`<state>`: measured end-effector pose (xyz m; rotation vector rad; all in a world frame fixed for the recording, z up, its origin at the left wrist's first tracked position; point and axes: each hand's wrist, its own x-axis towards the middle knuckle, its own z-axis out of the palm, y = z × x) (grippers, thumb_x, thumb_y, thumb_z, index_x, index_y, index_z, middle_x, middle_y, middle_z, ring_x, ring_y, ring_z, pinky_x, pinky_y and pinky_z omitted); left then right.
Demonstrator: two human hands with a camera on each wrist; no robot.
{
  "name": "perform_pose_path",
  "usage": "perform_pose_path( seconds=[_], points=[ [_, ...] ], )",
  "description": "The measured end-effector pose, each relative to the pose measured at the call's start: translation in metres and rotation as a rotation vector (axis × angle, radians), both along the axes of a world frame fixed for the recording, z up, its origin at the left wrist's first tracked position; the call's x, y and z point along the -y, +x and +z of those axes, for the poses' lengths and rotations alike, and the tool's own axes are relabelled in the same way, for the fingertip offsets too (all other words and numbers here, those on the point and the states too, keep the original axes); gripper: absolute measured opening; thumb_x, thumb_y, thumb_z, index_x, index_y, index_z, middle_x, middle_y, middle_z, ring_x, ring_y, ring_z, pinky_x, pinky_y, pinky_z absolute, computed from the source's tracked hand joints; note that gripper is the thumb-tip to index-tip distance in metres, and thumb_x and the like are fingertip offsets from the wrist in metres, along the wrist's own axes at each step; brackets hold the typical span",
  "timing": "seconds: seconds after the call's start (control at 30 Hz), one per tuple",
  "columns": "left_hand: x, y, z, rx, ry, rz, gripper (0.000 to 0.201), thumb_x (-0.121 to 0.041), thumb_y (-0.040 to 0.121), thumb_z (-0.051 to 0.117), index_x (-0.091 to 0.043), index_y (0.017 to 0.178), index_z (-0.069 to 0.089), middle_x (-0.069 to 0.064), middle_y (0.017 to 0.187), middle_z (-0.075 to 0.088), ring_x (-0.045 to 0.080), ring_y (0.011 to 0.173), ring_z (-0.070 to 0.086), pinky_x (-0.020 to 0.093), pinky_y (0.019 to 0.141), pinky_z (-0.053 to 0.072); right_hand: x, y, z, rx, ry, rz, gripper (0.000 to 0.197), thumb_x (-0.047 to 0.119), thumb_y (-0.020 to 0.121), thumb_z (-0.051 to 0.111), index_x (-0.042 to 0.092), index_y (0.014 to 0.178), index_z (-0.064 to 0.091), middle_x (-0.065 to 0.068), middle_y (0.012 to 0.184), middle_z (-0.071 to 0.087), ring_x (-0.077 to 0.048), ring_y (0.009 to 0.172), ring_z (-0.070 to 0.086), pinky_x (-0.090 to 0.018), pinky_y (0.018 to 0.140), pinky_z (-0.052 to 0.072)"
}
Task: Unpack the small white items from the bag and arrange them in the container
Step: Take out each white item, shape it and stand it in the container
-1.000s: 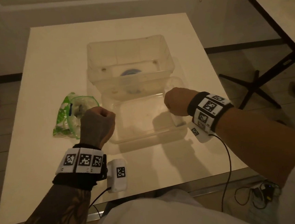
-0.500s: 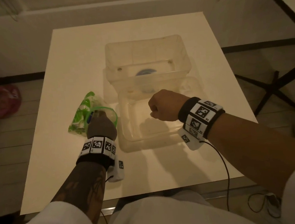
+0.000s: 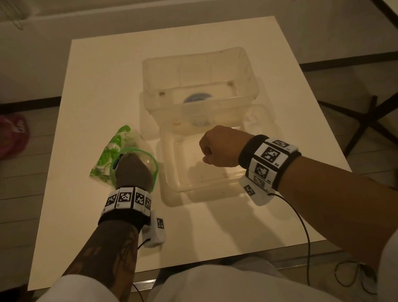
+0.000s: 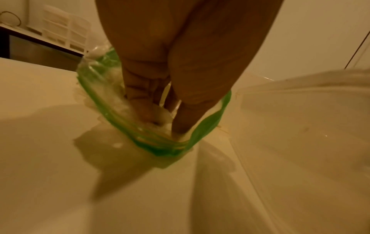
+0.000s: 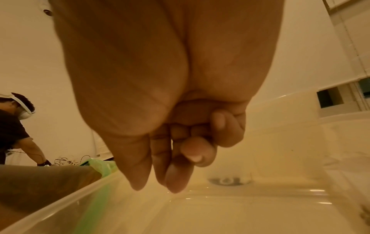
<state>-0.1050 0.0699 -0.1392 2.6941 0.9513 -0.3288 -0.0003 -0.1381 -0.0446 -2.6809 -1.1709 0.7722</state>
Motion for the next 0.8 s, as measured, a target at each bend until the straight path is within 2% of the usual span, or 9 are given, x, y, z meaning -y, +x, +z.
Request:
perform_pose_path(
  seconds=[0.1, 0.2, 0.27, 0.4, 0.47, 0.53, 0.63, 0.7, 0.8],
  points=[
    [0.001, 0.0, 0.002, 0.072, -0.001, 0.004, 0.032, -0.008, 0.099, 0.044, 0.007, 0.127, 0.049, 0.024, 0.133, 0.051, 0.034, 0.127, 0.047, 0.038, 0.11, 0.031, 0.0, 0.0, 0.001, -0.005, 0.003, -0.004, 0.018, 0.025, 0.092, 0.058, 0.017, 0.076, 0.059, 0.007, 0.073, 0.051, -0.011, 0.064, 0.049, -0.02, 0.054, 0.034],
    [0.004, -0.006, 0.01, 0.224, 0.134, -0.049, 0.022, -0.005, 0.093, 0.05, 0.003, 0.11, 0.06, 0.02, 0.111, 0.064, 0.034, 0.106, 0.062, 0.04, 0.094, 0.048, 0.002, 0.0, 0.003, -0.008, 0.019, -0.012, 0.019, 0.026, 0.093, 0.057, 0.016, 0.078, 0.061, 0.008, 0.073, 0.05, -0.014, 0.069, 0.052, -0.022, 0.056, 0.035],
    [0.007, -0.011, 0.019, 0.277, 0.144, -0.051, 0.019, -0.007, 0.092, 0.051, -0.002, 0.104, 0.064, 0.016, 0.101, 0.068, 0.033, 0.096, 0.065, 0.041, 0.083, 0.053, 0.002, 0.002, 0.005, -0.01, 0.029, -0.018, 0.019, 0.026, 0.094, 0.056, 0.016, 0.079, 0.062, 0.006, 0.075, 0.052, -0.015, 0.071, 0.053, -0.024, 0.061, 0.037],
    [0.013, -0.016, 0.039, 0.412, 0.086, -0.054, 0.015, -0.009, 0.093, 0.052, -0.001, 0.098, 0.064, 0.016, 0.088, 0.065, 0.035, 0.085, 0.063, 0.037, 0.07, 0.047, 0.003, 0.005, 0.008, -0.002, 0.063, -0.008, 0.019, 0.027, 0.094, 0.056, 0.017, 0.079, 0.062, 0.004, 0.077, 0.055, -0.015, 0.072, 0.054, -0.026, 0.066, 0.039],
    [0.014, -0.017, 0.051, 0.555, 0.054, -0.091, 0.013, -0.005, 0.089, 0.053, -0.002, 0.078, 0.059, 0.012, 0.067, 0.057, 0.029, 0.062, 0.056, 0.026, 0.055, 0.037, 0.002, 0.006, 0.009, 0.002, 0.095, -0.003, 0.018, 0.026, 0.094, 0.056, 0.018, 0.079, 0.061, 0.009, 0.072, 0.05, -0.013, 0.069, 0.051, -0.025, 0.065, 0.037],
    [0.017, -0.017, 0.064, 0.706, 0.032, -0.094, 0.018, -0.005, 0.084, 0.057, -0.005, 0.068, 0.052, 0.007, 0.055, 0.048, 0.023, 0.049, 0.044, 0.025, 0.046, 0.032, -0.001, 0.007, 0.011, 0.017, 0.147, 0.004, 0.014, 0.026, 0.094, 0.056, 0.018, 0.082, 0.061, 0.011, 0.072, 0.049, -0.013, 0.07, 0.051, -0.024, 0.066, 0.036],
    [0.027, -0.012, 0.083, 0.873, -0.092, -0.048, 0.016, -0.01, 0.084, 0.058, -0.007, 0.07, 0.051, -0.003, 0.054, 0.044, 0.014, 0.048, 0.044, 0.022, 0.048, 0.036, -0.007, 0.006, 0.014, 0.017, 0.249, -0.006, 0.013, 0.027, 0.094, 0.057, 0.018, 0.1, 0.063, 0.007, 0.09, 0.059, -0.013, 0.08, 0.053, -0.022, 0.071, 0.037],
    [0.035, -0.005, 0.091, 0.899, -0.207, -0.079, 0.013, -0.014, 0.085, 0.057, -0.011, 0.073, 0.053, -0.006, 0.057, 0.047, 0.01, 0.052, 0.049, 0.021, 0.05, 0.041, -0.011, 0.005, 0.016, -0.012, 0.341, -0.033, 0.021, 0.029, 0.095, 0.057, 0.02, 0.114, 0.061, 0.007, 0.101, 0.061, -0.005, 0.078, 0.051, -0.018, 0.069, 0.036],
    [0.039, 0.004, 0.097, 0.797, -0.45, -0.163, 0.012, -0.024, 0.088, 0.057, -0.014, 0.084, 0.062, 0.002, 0.068, 0.065, 0.019, 0.062, 0.065, 0.037, 0.057, 0.057, -0.015, 0.003, 0.02, -0.054, 0.459, -0.074, 0.027, 0.029, 0.098, 0.053, 0.022, 0.124, 0.056, 0.011, 0.107, 0.058, 0.005, 0.072, 0.047, -0.01, 0.066, 0.033]
  ],
)
